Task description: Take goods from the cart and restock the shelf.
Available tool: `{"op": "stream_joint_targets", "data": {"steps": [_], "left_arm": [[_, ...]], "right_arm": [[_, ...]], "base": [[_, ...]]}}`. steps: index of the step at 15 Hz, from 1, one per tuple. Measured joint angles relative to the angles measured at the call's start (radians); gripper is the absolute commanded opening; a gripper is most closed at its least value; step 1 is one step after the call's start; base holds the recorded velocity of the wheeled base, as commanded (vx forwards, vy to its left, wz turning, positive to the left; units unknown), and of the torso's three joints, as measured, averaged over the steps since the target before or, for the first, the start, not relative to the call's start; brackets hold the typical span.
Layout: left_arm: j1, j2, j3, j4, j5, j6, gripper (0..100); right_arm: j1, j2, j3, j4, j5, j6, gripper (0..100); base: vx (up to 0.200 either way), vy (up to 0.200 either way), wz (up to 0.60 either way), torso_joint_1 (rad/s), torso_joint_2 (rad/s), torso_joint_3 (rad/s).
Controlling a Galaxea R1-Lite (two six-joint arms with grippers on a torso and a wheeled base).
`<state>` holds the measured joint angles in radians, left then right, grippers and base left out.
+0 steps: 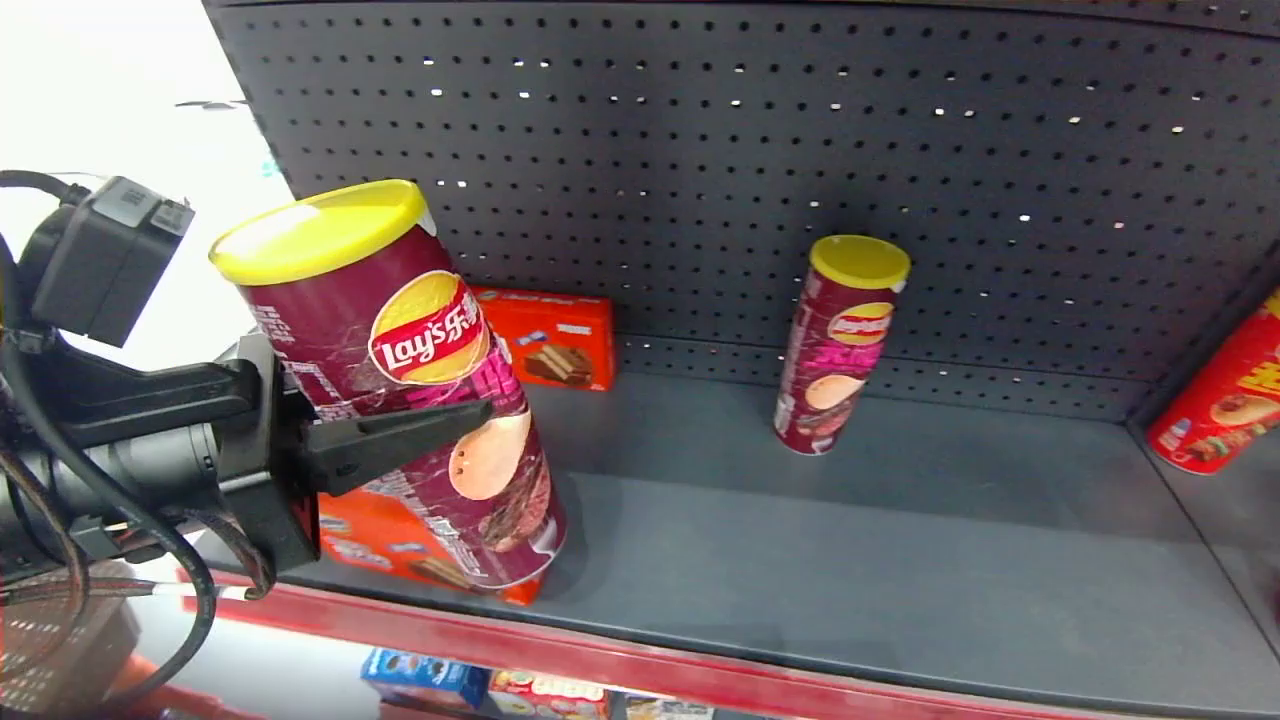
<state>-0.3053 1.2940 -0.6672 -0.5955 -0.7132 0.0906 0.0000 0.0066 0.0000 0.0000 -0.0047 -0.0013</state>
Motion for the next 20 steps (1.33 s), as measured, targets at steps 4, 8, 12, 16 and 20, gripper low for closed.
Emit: {"op": "stream_joint_targets", "data": {"steps": [4, 8, 12, 16, 20], "left_arm": [[0.003, 0.002, 0.006, 0.000, 0.005, 0.001, 0], [0.011, 0.001, 0.010, 0.001, 0.011, 0.001, 0], [0.009, 0.001, -0.005, 0.000, 0.012, 0.001, 0], [0.004, 0.002, 0.000, -0.004, 0.012, 0.003, 0], [0.005, 0.024, -0.020, -0.026, 0.013, -0.001, 0]], "right_arm": [[0.000, 0.000, 0.000, 0.001, 0.001, 0.001, 100], [0.000, 0.000, 0.000, 0.000, 0.001, 0.001, 100], [0.001, 0.000, 0.000, 0.002, 0.004, -0.003, 100], [0.005, 0.002, -0.001, 0.005, 0.009, -0.007, 100], [0.005, 0.009, -0.017, 0.006, 0.041, -0.008, 100]], "base": [[0.000, 0.000, 0.00, 0.000, 0.00, 0.000], [0.000, 0.000, 0.00, 0.000, 0.00, 0.000], [0.000, 0.000, 0.00, 0.000, 0.00, 0.000], [0.000, 0.000, 0.00, 0.000, 0.00, 0.000], [0.000, 0.000, 0.00, 0.000, 0.00, 0.000]]}}
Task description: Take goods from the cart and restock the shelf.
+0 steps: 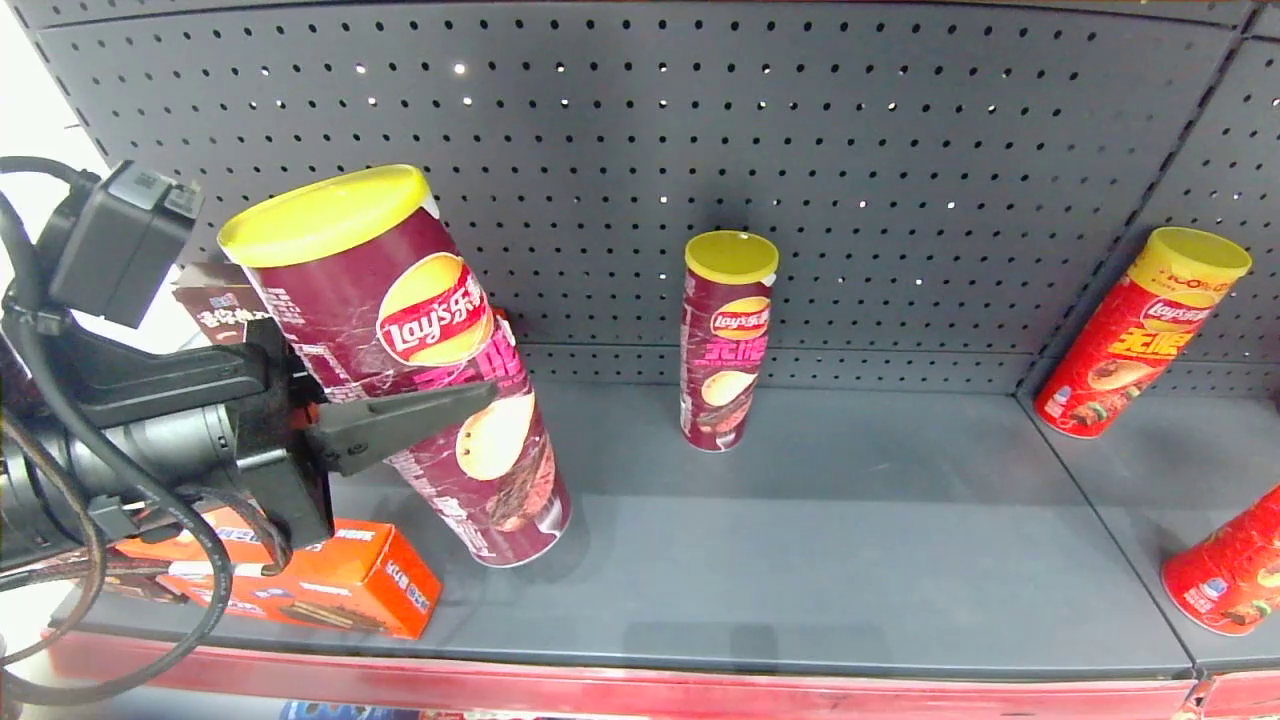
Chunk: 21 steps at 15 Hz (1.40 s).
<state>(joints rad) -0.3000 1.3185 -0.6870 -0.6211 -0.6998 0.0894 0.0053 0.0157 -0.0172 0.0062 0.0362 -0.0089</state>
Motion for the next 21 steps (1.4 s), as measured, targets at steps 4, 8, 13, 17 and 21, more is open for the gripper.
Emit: {"op": "stream_joint_targets", "data": {"steps": [4, 8, 13, 17, 21], "left_arm": [[-0.001, 0.029, 0.001, -0.004, -0.001, 0.001, 0], [0.004, 0.058, -0.004, -0.048, 0.000, -0.003, 0], [0.010, 0.080, 0.000, -0.050, 0.002, -0.003, 0], [0.031, 0.081, 0.006, -0.049, 0.005, -0.003, 0], [0.034, 0.081, 0.006, -0.049, 0.009, -0.003, 0]], "right_arm": [[0.038, 0.216, -0.266, 0.009, 0.071, 0.031, 100], [0.219, 0.559, -0.464, -0.009, 0.173, -0.103, 100], [0.425, 0.930, -0.600, -0.130, 0.190, -0.139, 100], [0.417, 1.190, -0.657, -0.365, 0.201, -0.153, 100], [0.381, 1.403, -0.733, -0.483, 0.283, -0.152, 100]], "base": [[0.000, 0.000, 0.00, 0.000, 0.00, 0.000], [0.000, 0.000, 0.00, 0.000, 0.00, 0.000], [0.000, 0.000, 0.00, 0.000, 0.00, 0.000], [0.000, 0.000, 0.00, 0.000, 0.00, 0.000], [0.000, 0.000, 0.00, 0.000, 0.00, 0.000]]}}
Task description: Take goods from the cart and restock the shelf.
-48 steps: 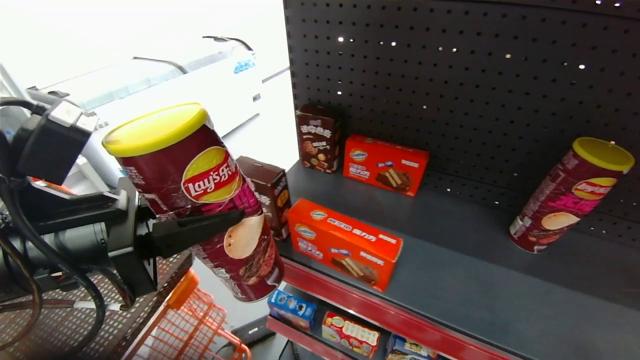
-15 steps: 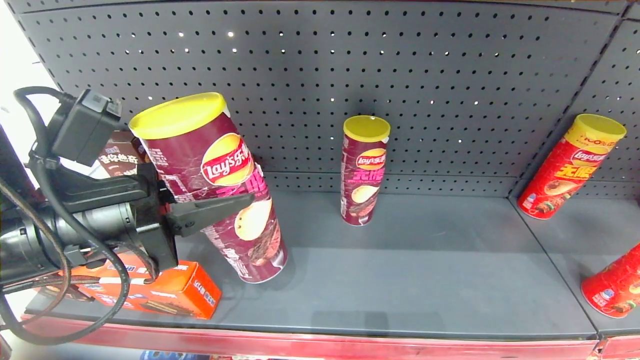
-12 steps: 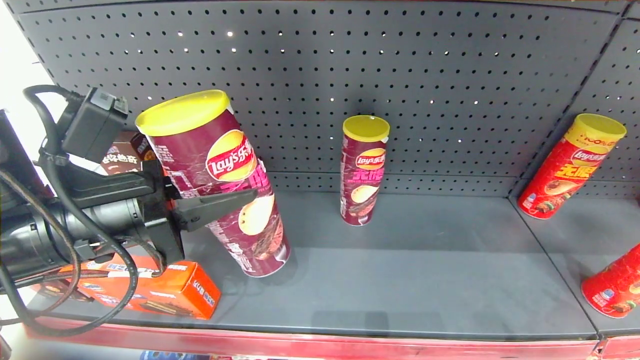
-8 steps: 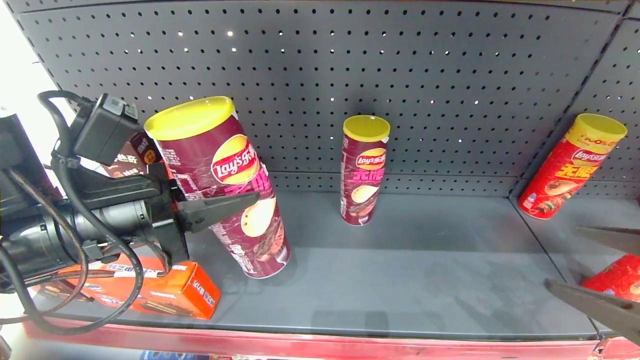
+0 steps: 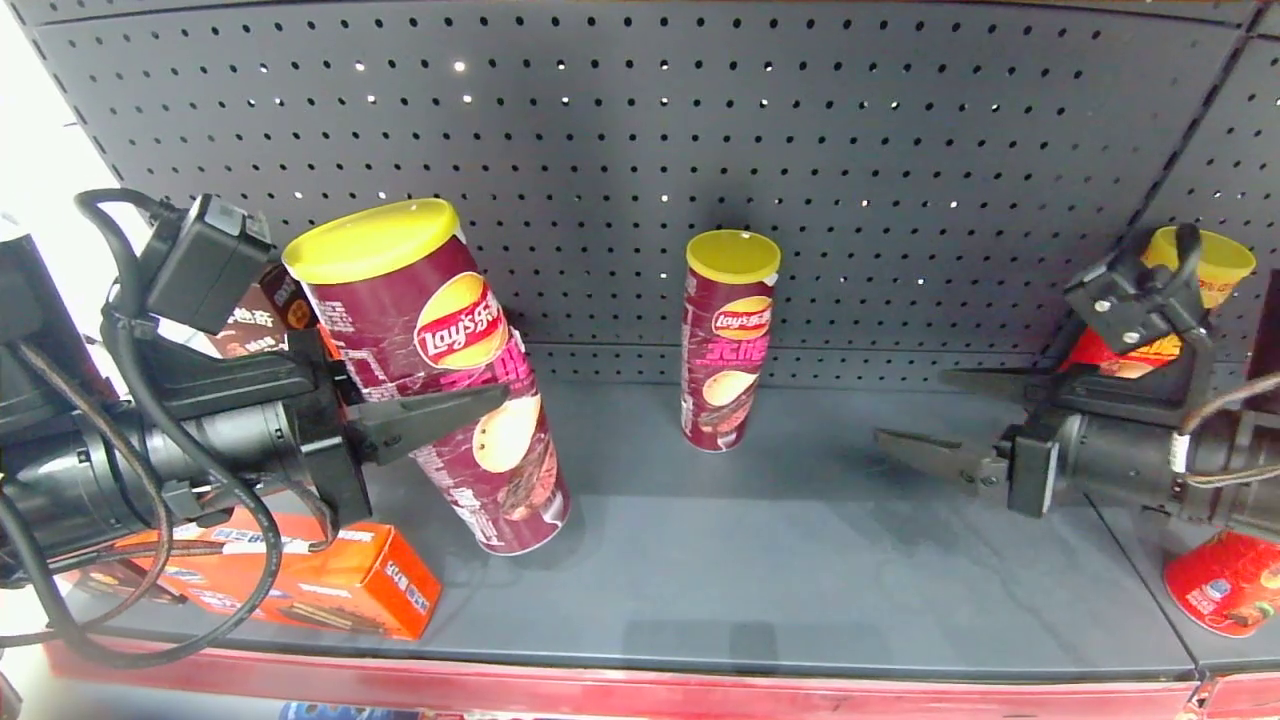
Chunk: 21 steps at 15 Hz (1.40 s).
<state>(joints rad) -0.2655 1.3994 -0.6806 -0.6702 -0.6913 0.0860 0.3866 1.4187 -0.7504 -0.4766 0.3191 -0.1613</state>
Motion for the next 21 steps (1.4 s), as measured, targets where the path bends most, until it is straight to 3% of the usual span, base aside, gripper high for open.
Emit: {"op": "stream_joint_targets", "data": {"steps": [4, 7, 9, 16, 21], "left_arm": [[0.000, 0.000, -0.002, 0.001, 0.000, -0.002, 0], [0.001, 0.001, -0.004, 0.003, 0.001, -0.008, 0], [0.005, 0.001, -0.005, 0.001, 0.001, -0.024, 0], [0.006, 0.009, -0.014, -0.004, 0.000, -0.024, 0], [0.009, 0.007, -0.006, -0.004, 0.000, -0.023, 0]], "right_arm": [[-0.023, 0.149, -0.125, -0.034, 0.125, -0.003, 100], [-0.054, 0.280, -0.173, -0.277, 0.334, -0.010, 100], [-0.070, 0.359, -0.204, -0.338, 0.462, -0.012, 100], [-0.067, 0.529, -0.325, -0.366, 0.518, -0.013, 100], [-0.006, 0.597, -0.375, -0.369, 0.526, -0.013, 100]], "base": [[0.000, 0.000, 0.00, 0.000, 0.00, 0.000], [0.000, 0.000, 0.00, 0.000, 0.00, 0.000], [0.000, 0.000, 0.00, 0.000, 0.00, 0.000], [0.000, 0.000, 0.00, 0.000, 0.00, 0.000], [0.000, 0.000, 0.00, 0.000, 0.00, 0.000]]}}
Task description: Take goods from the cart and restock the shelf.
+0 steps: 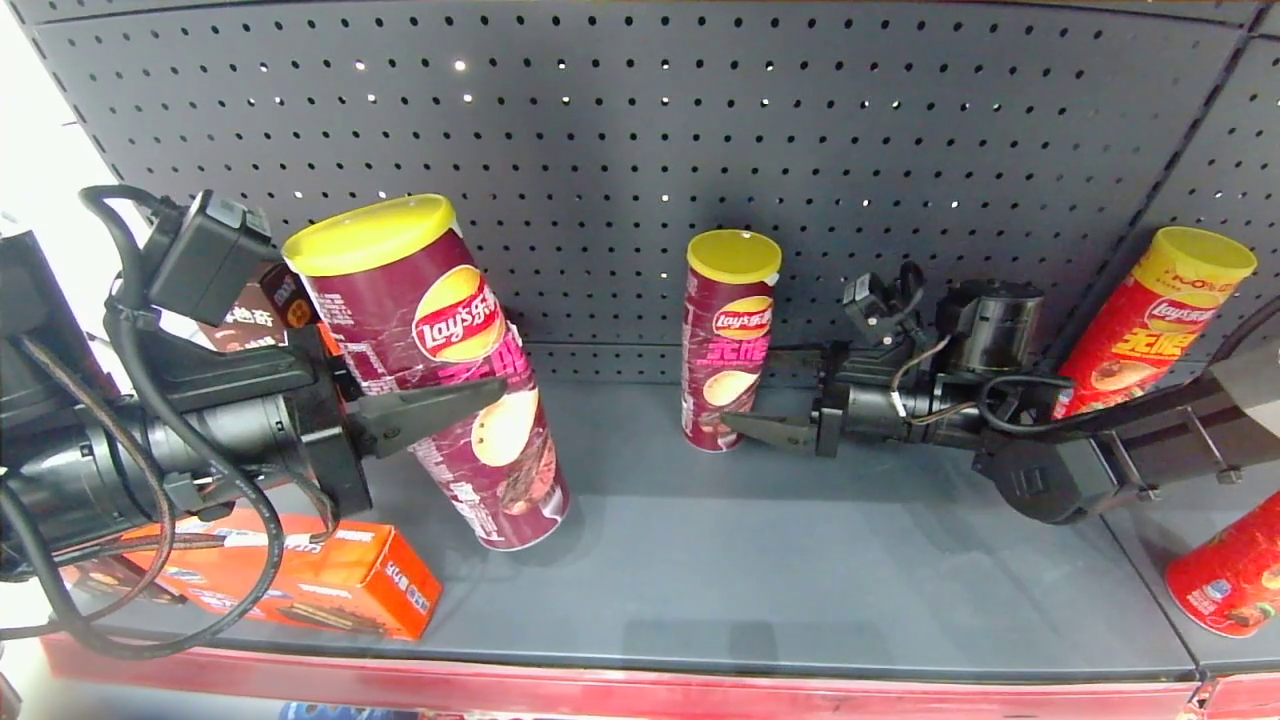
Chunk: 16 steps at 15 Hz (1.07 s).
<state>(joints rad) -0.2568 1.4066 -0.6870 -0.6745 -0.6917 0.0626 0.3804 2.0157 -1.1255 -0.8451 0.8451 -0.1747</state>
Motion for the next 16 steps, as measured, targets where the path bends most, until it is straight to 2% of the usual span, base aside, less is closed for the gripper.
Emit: {"op": "stream_joint_targets", "data": {"steps": [10, 16], "left_arm": [[0.004, -0.001, 0.005, 0.000, 0.000, 0.000, 0], [0.003, 0.000, 0.001, 0.001, 0.001, 0.000, 0]], "right_arm": [[0.035, -0.067, 0.116, -0.002, -0.014, -0.001, 100], [0.040, 0.005, 0.010, -0.031, -0.011, 0.004, 100]], "base": [[0.000, 0.000, 0.00, 0.000, 0.00, 0.000], [0.000, 0.000, 0.00, 0.000, 0.00, 0.000]]}}
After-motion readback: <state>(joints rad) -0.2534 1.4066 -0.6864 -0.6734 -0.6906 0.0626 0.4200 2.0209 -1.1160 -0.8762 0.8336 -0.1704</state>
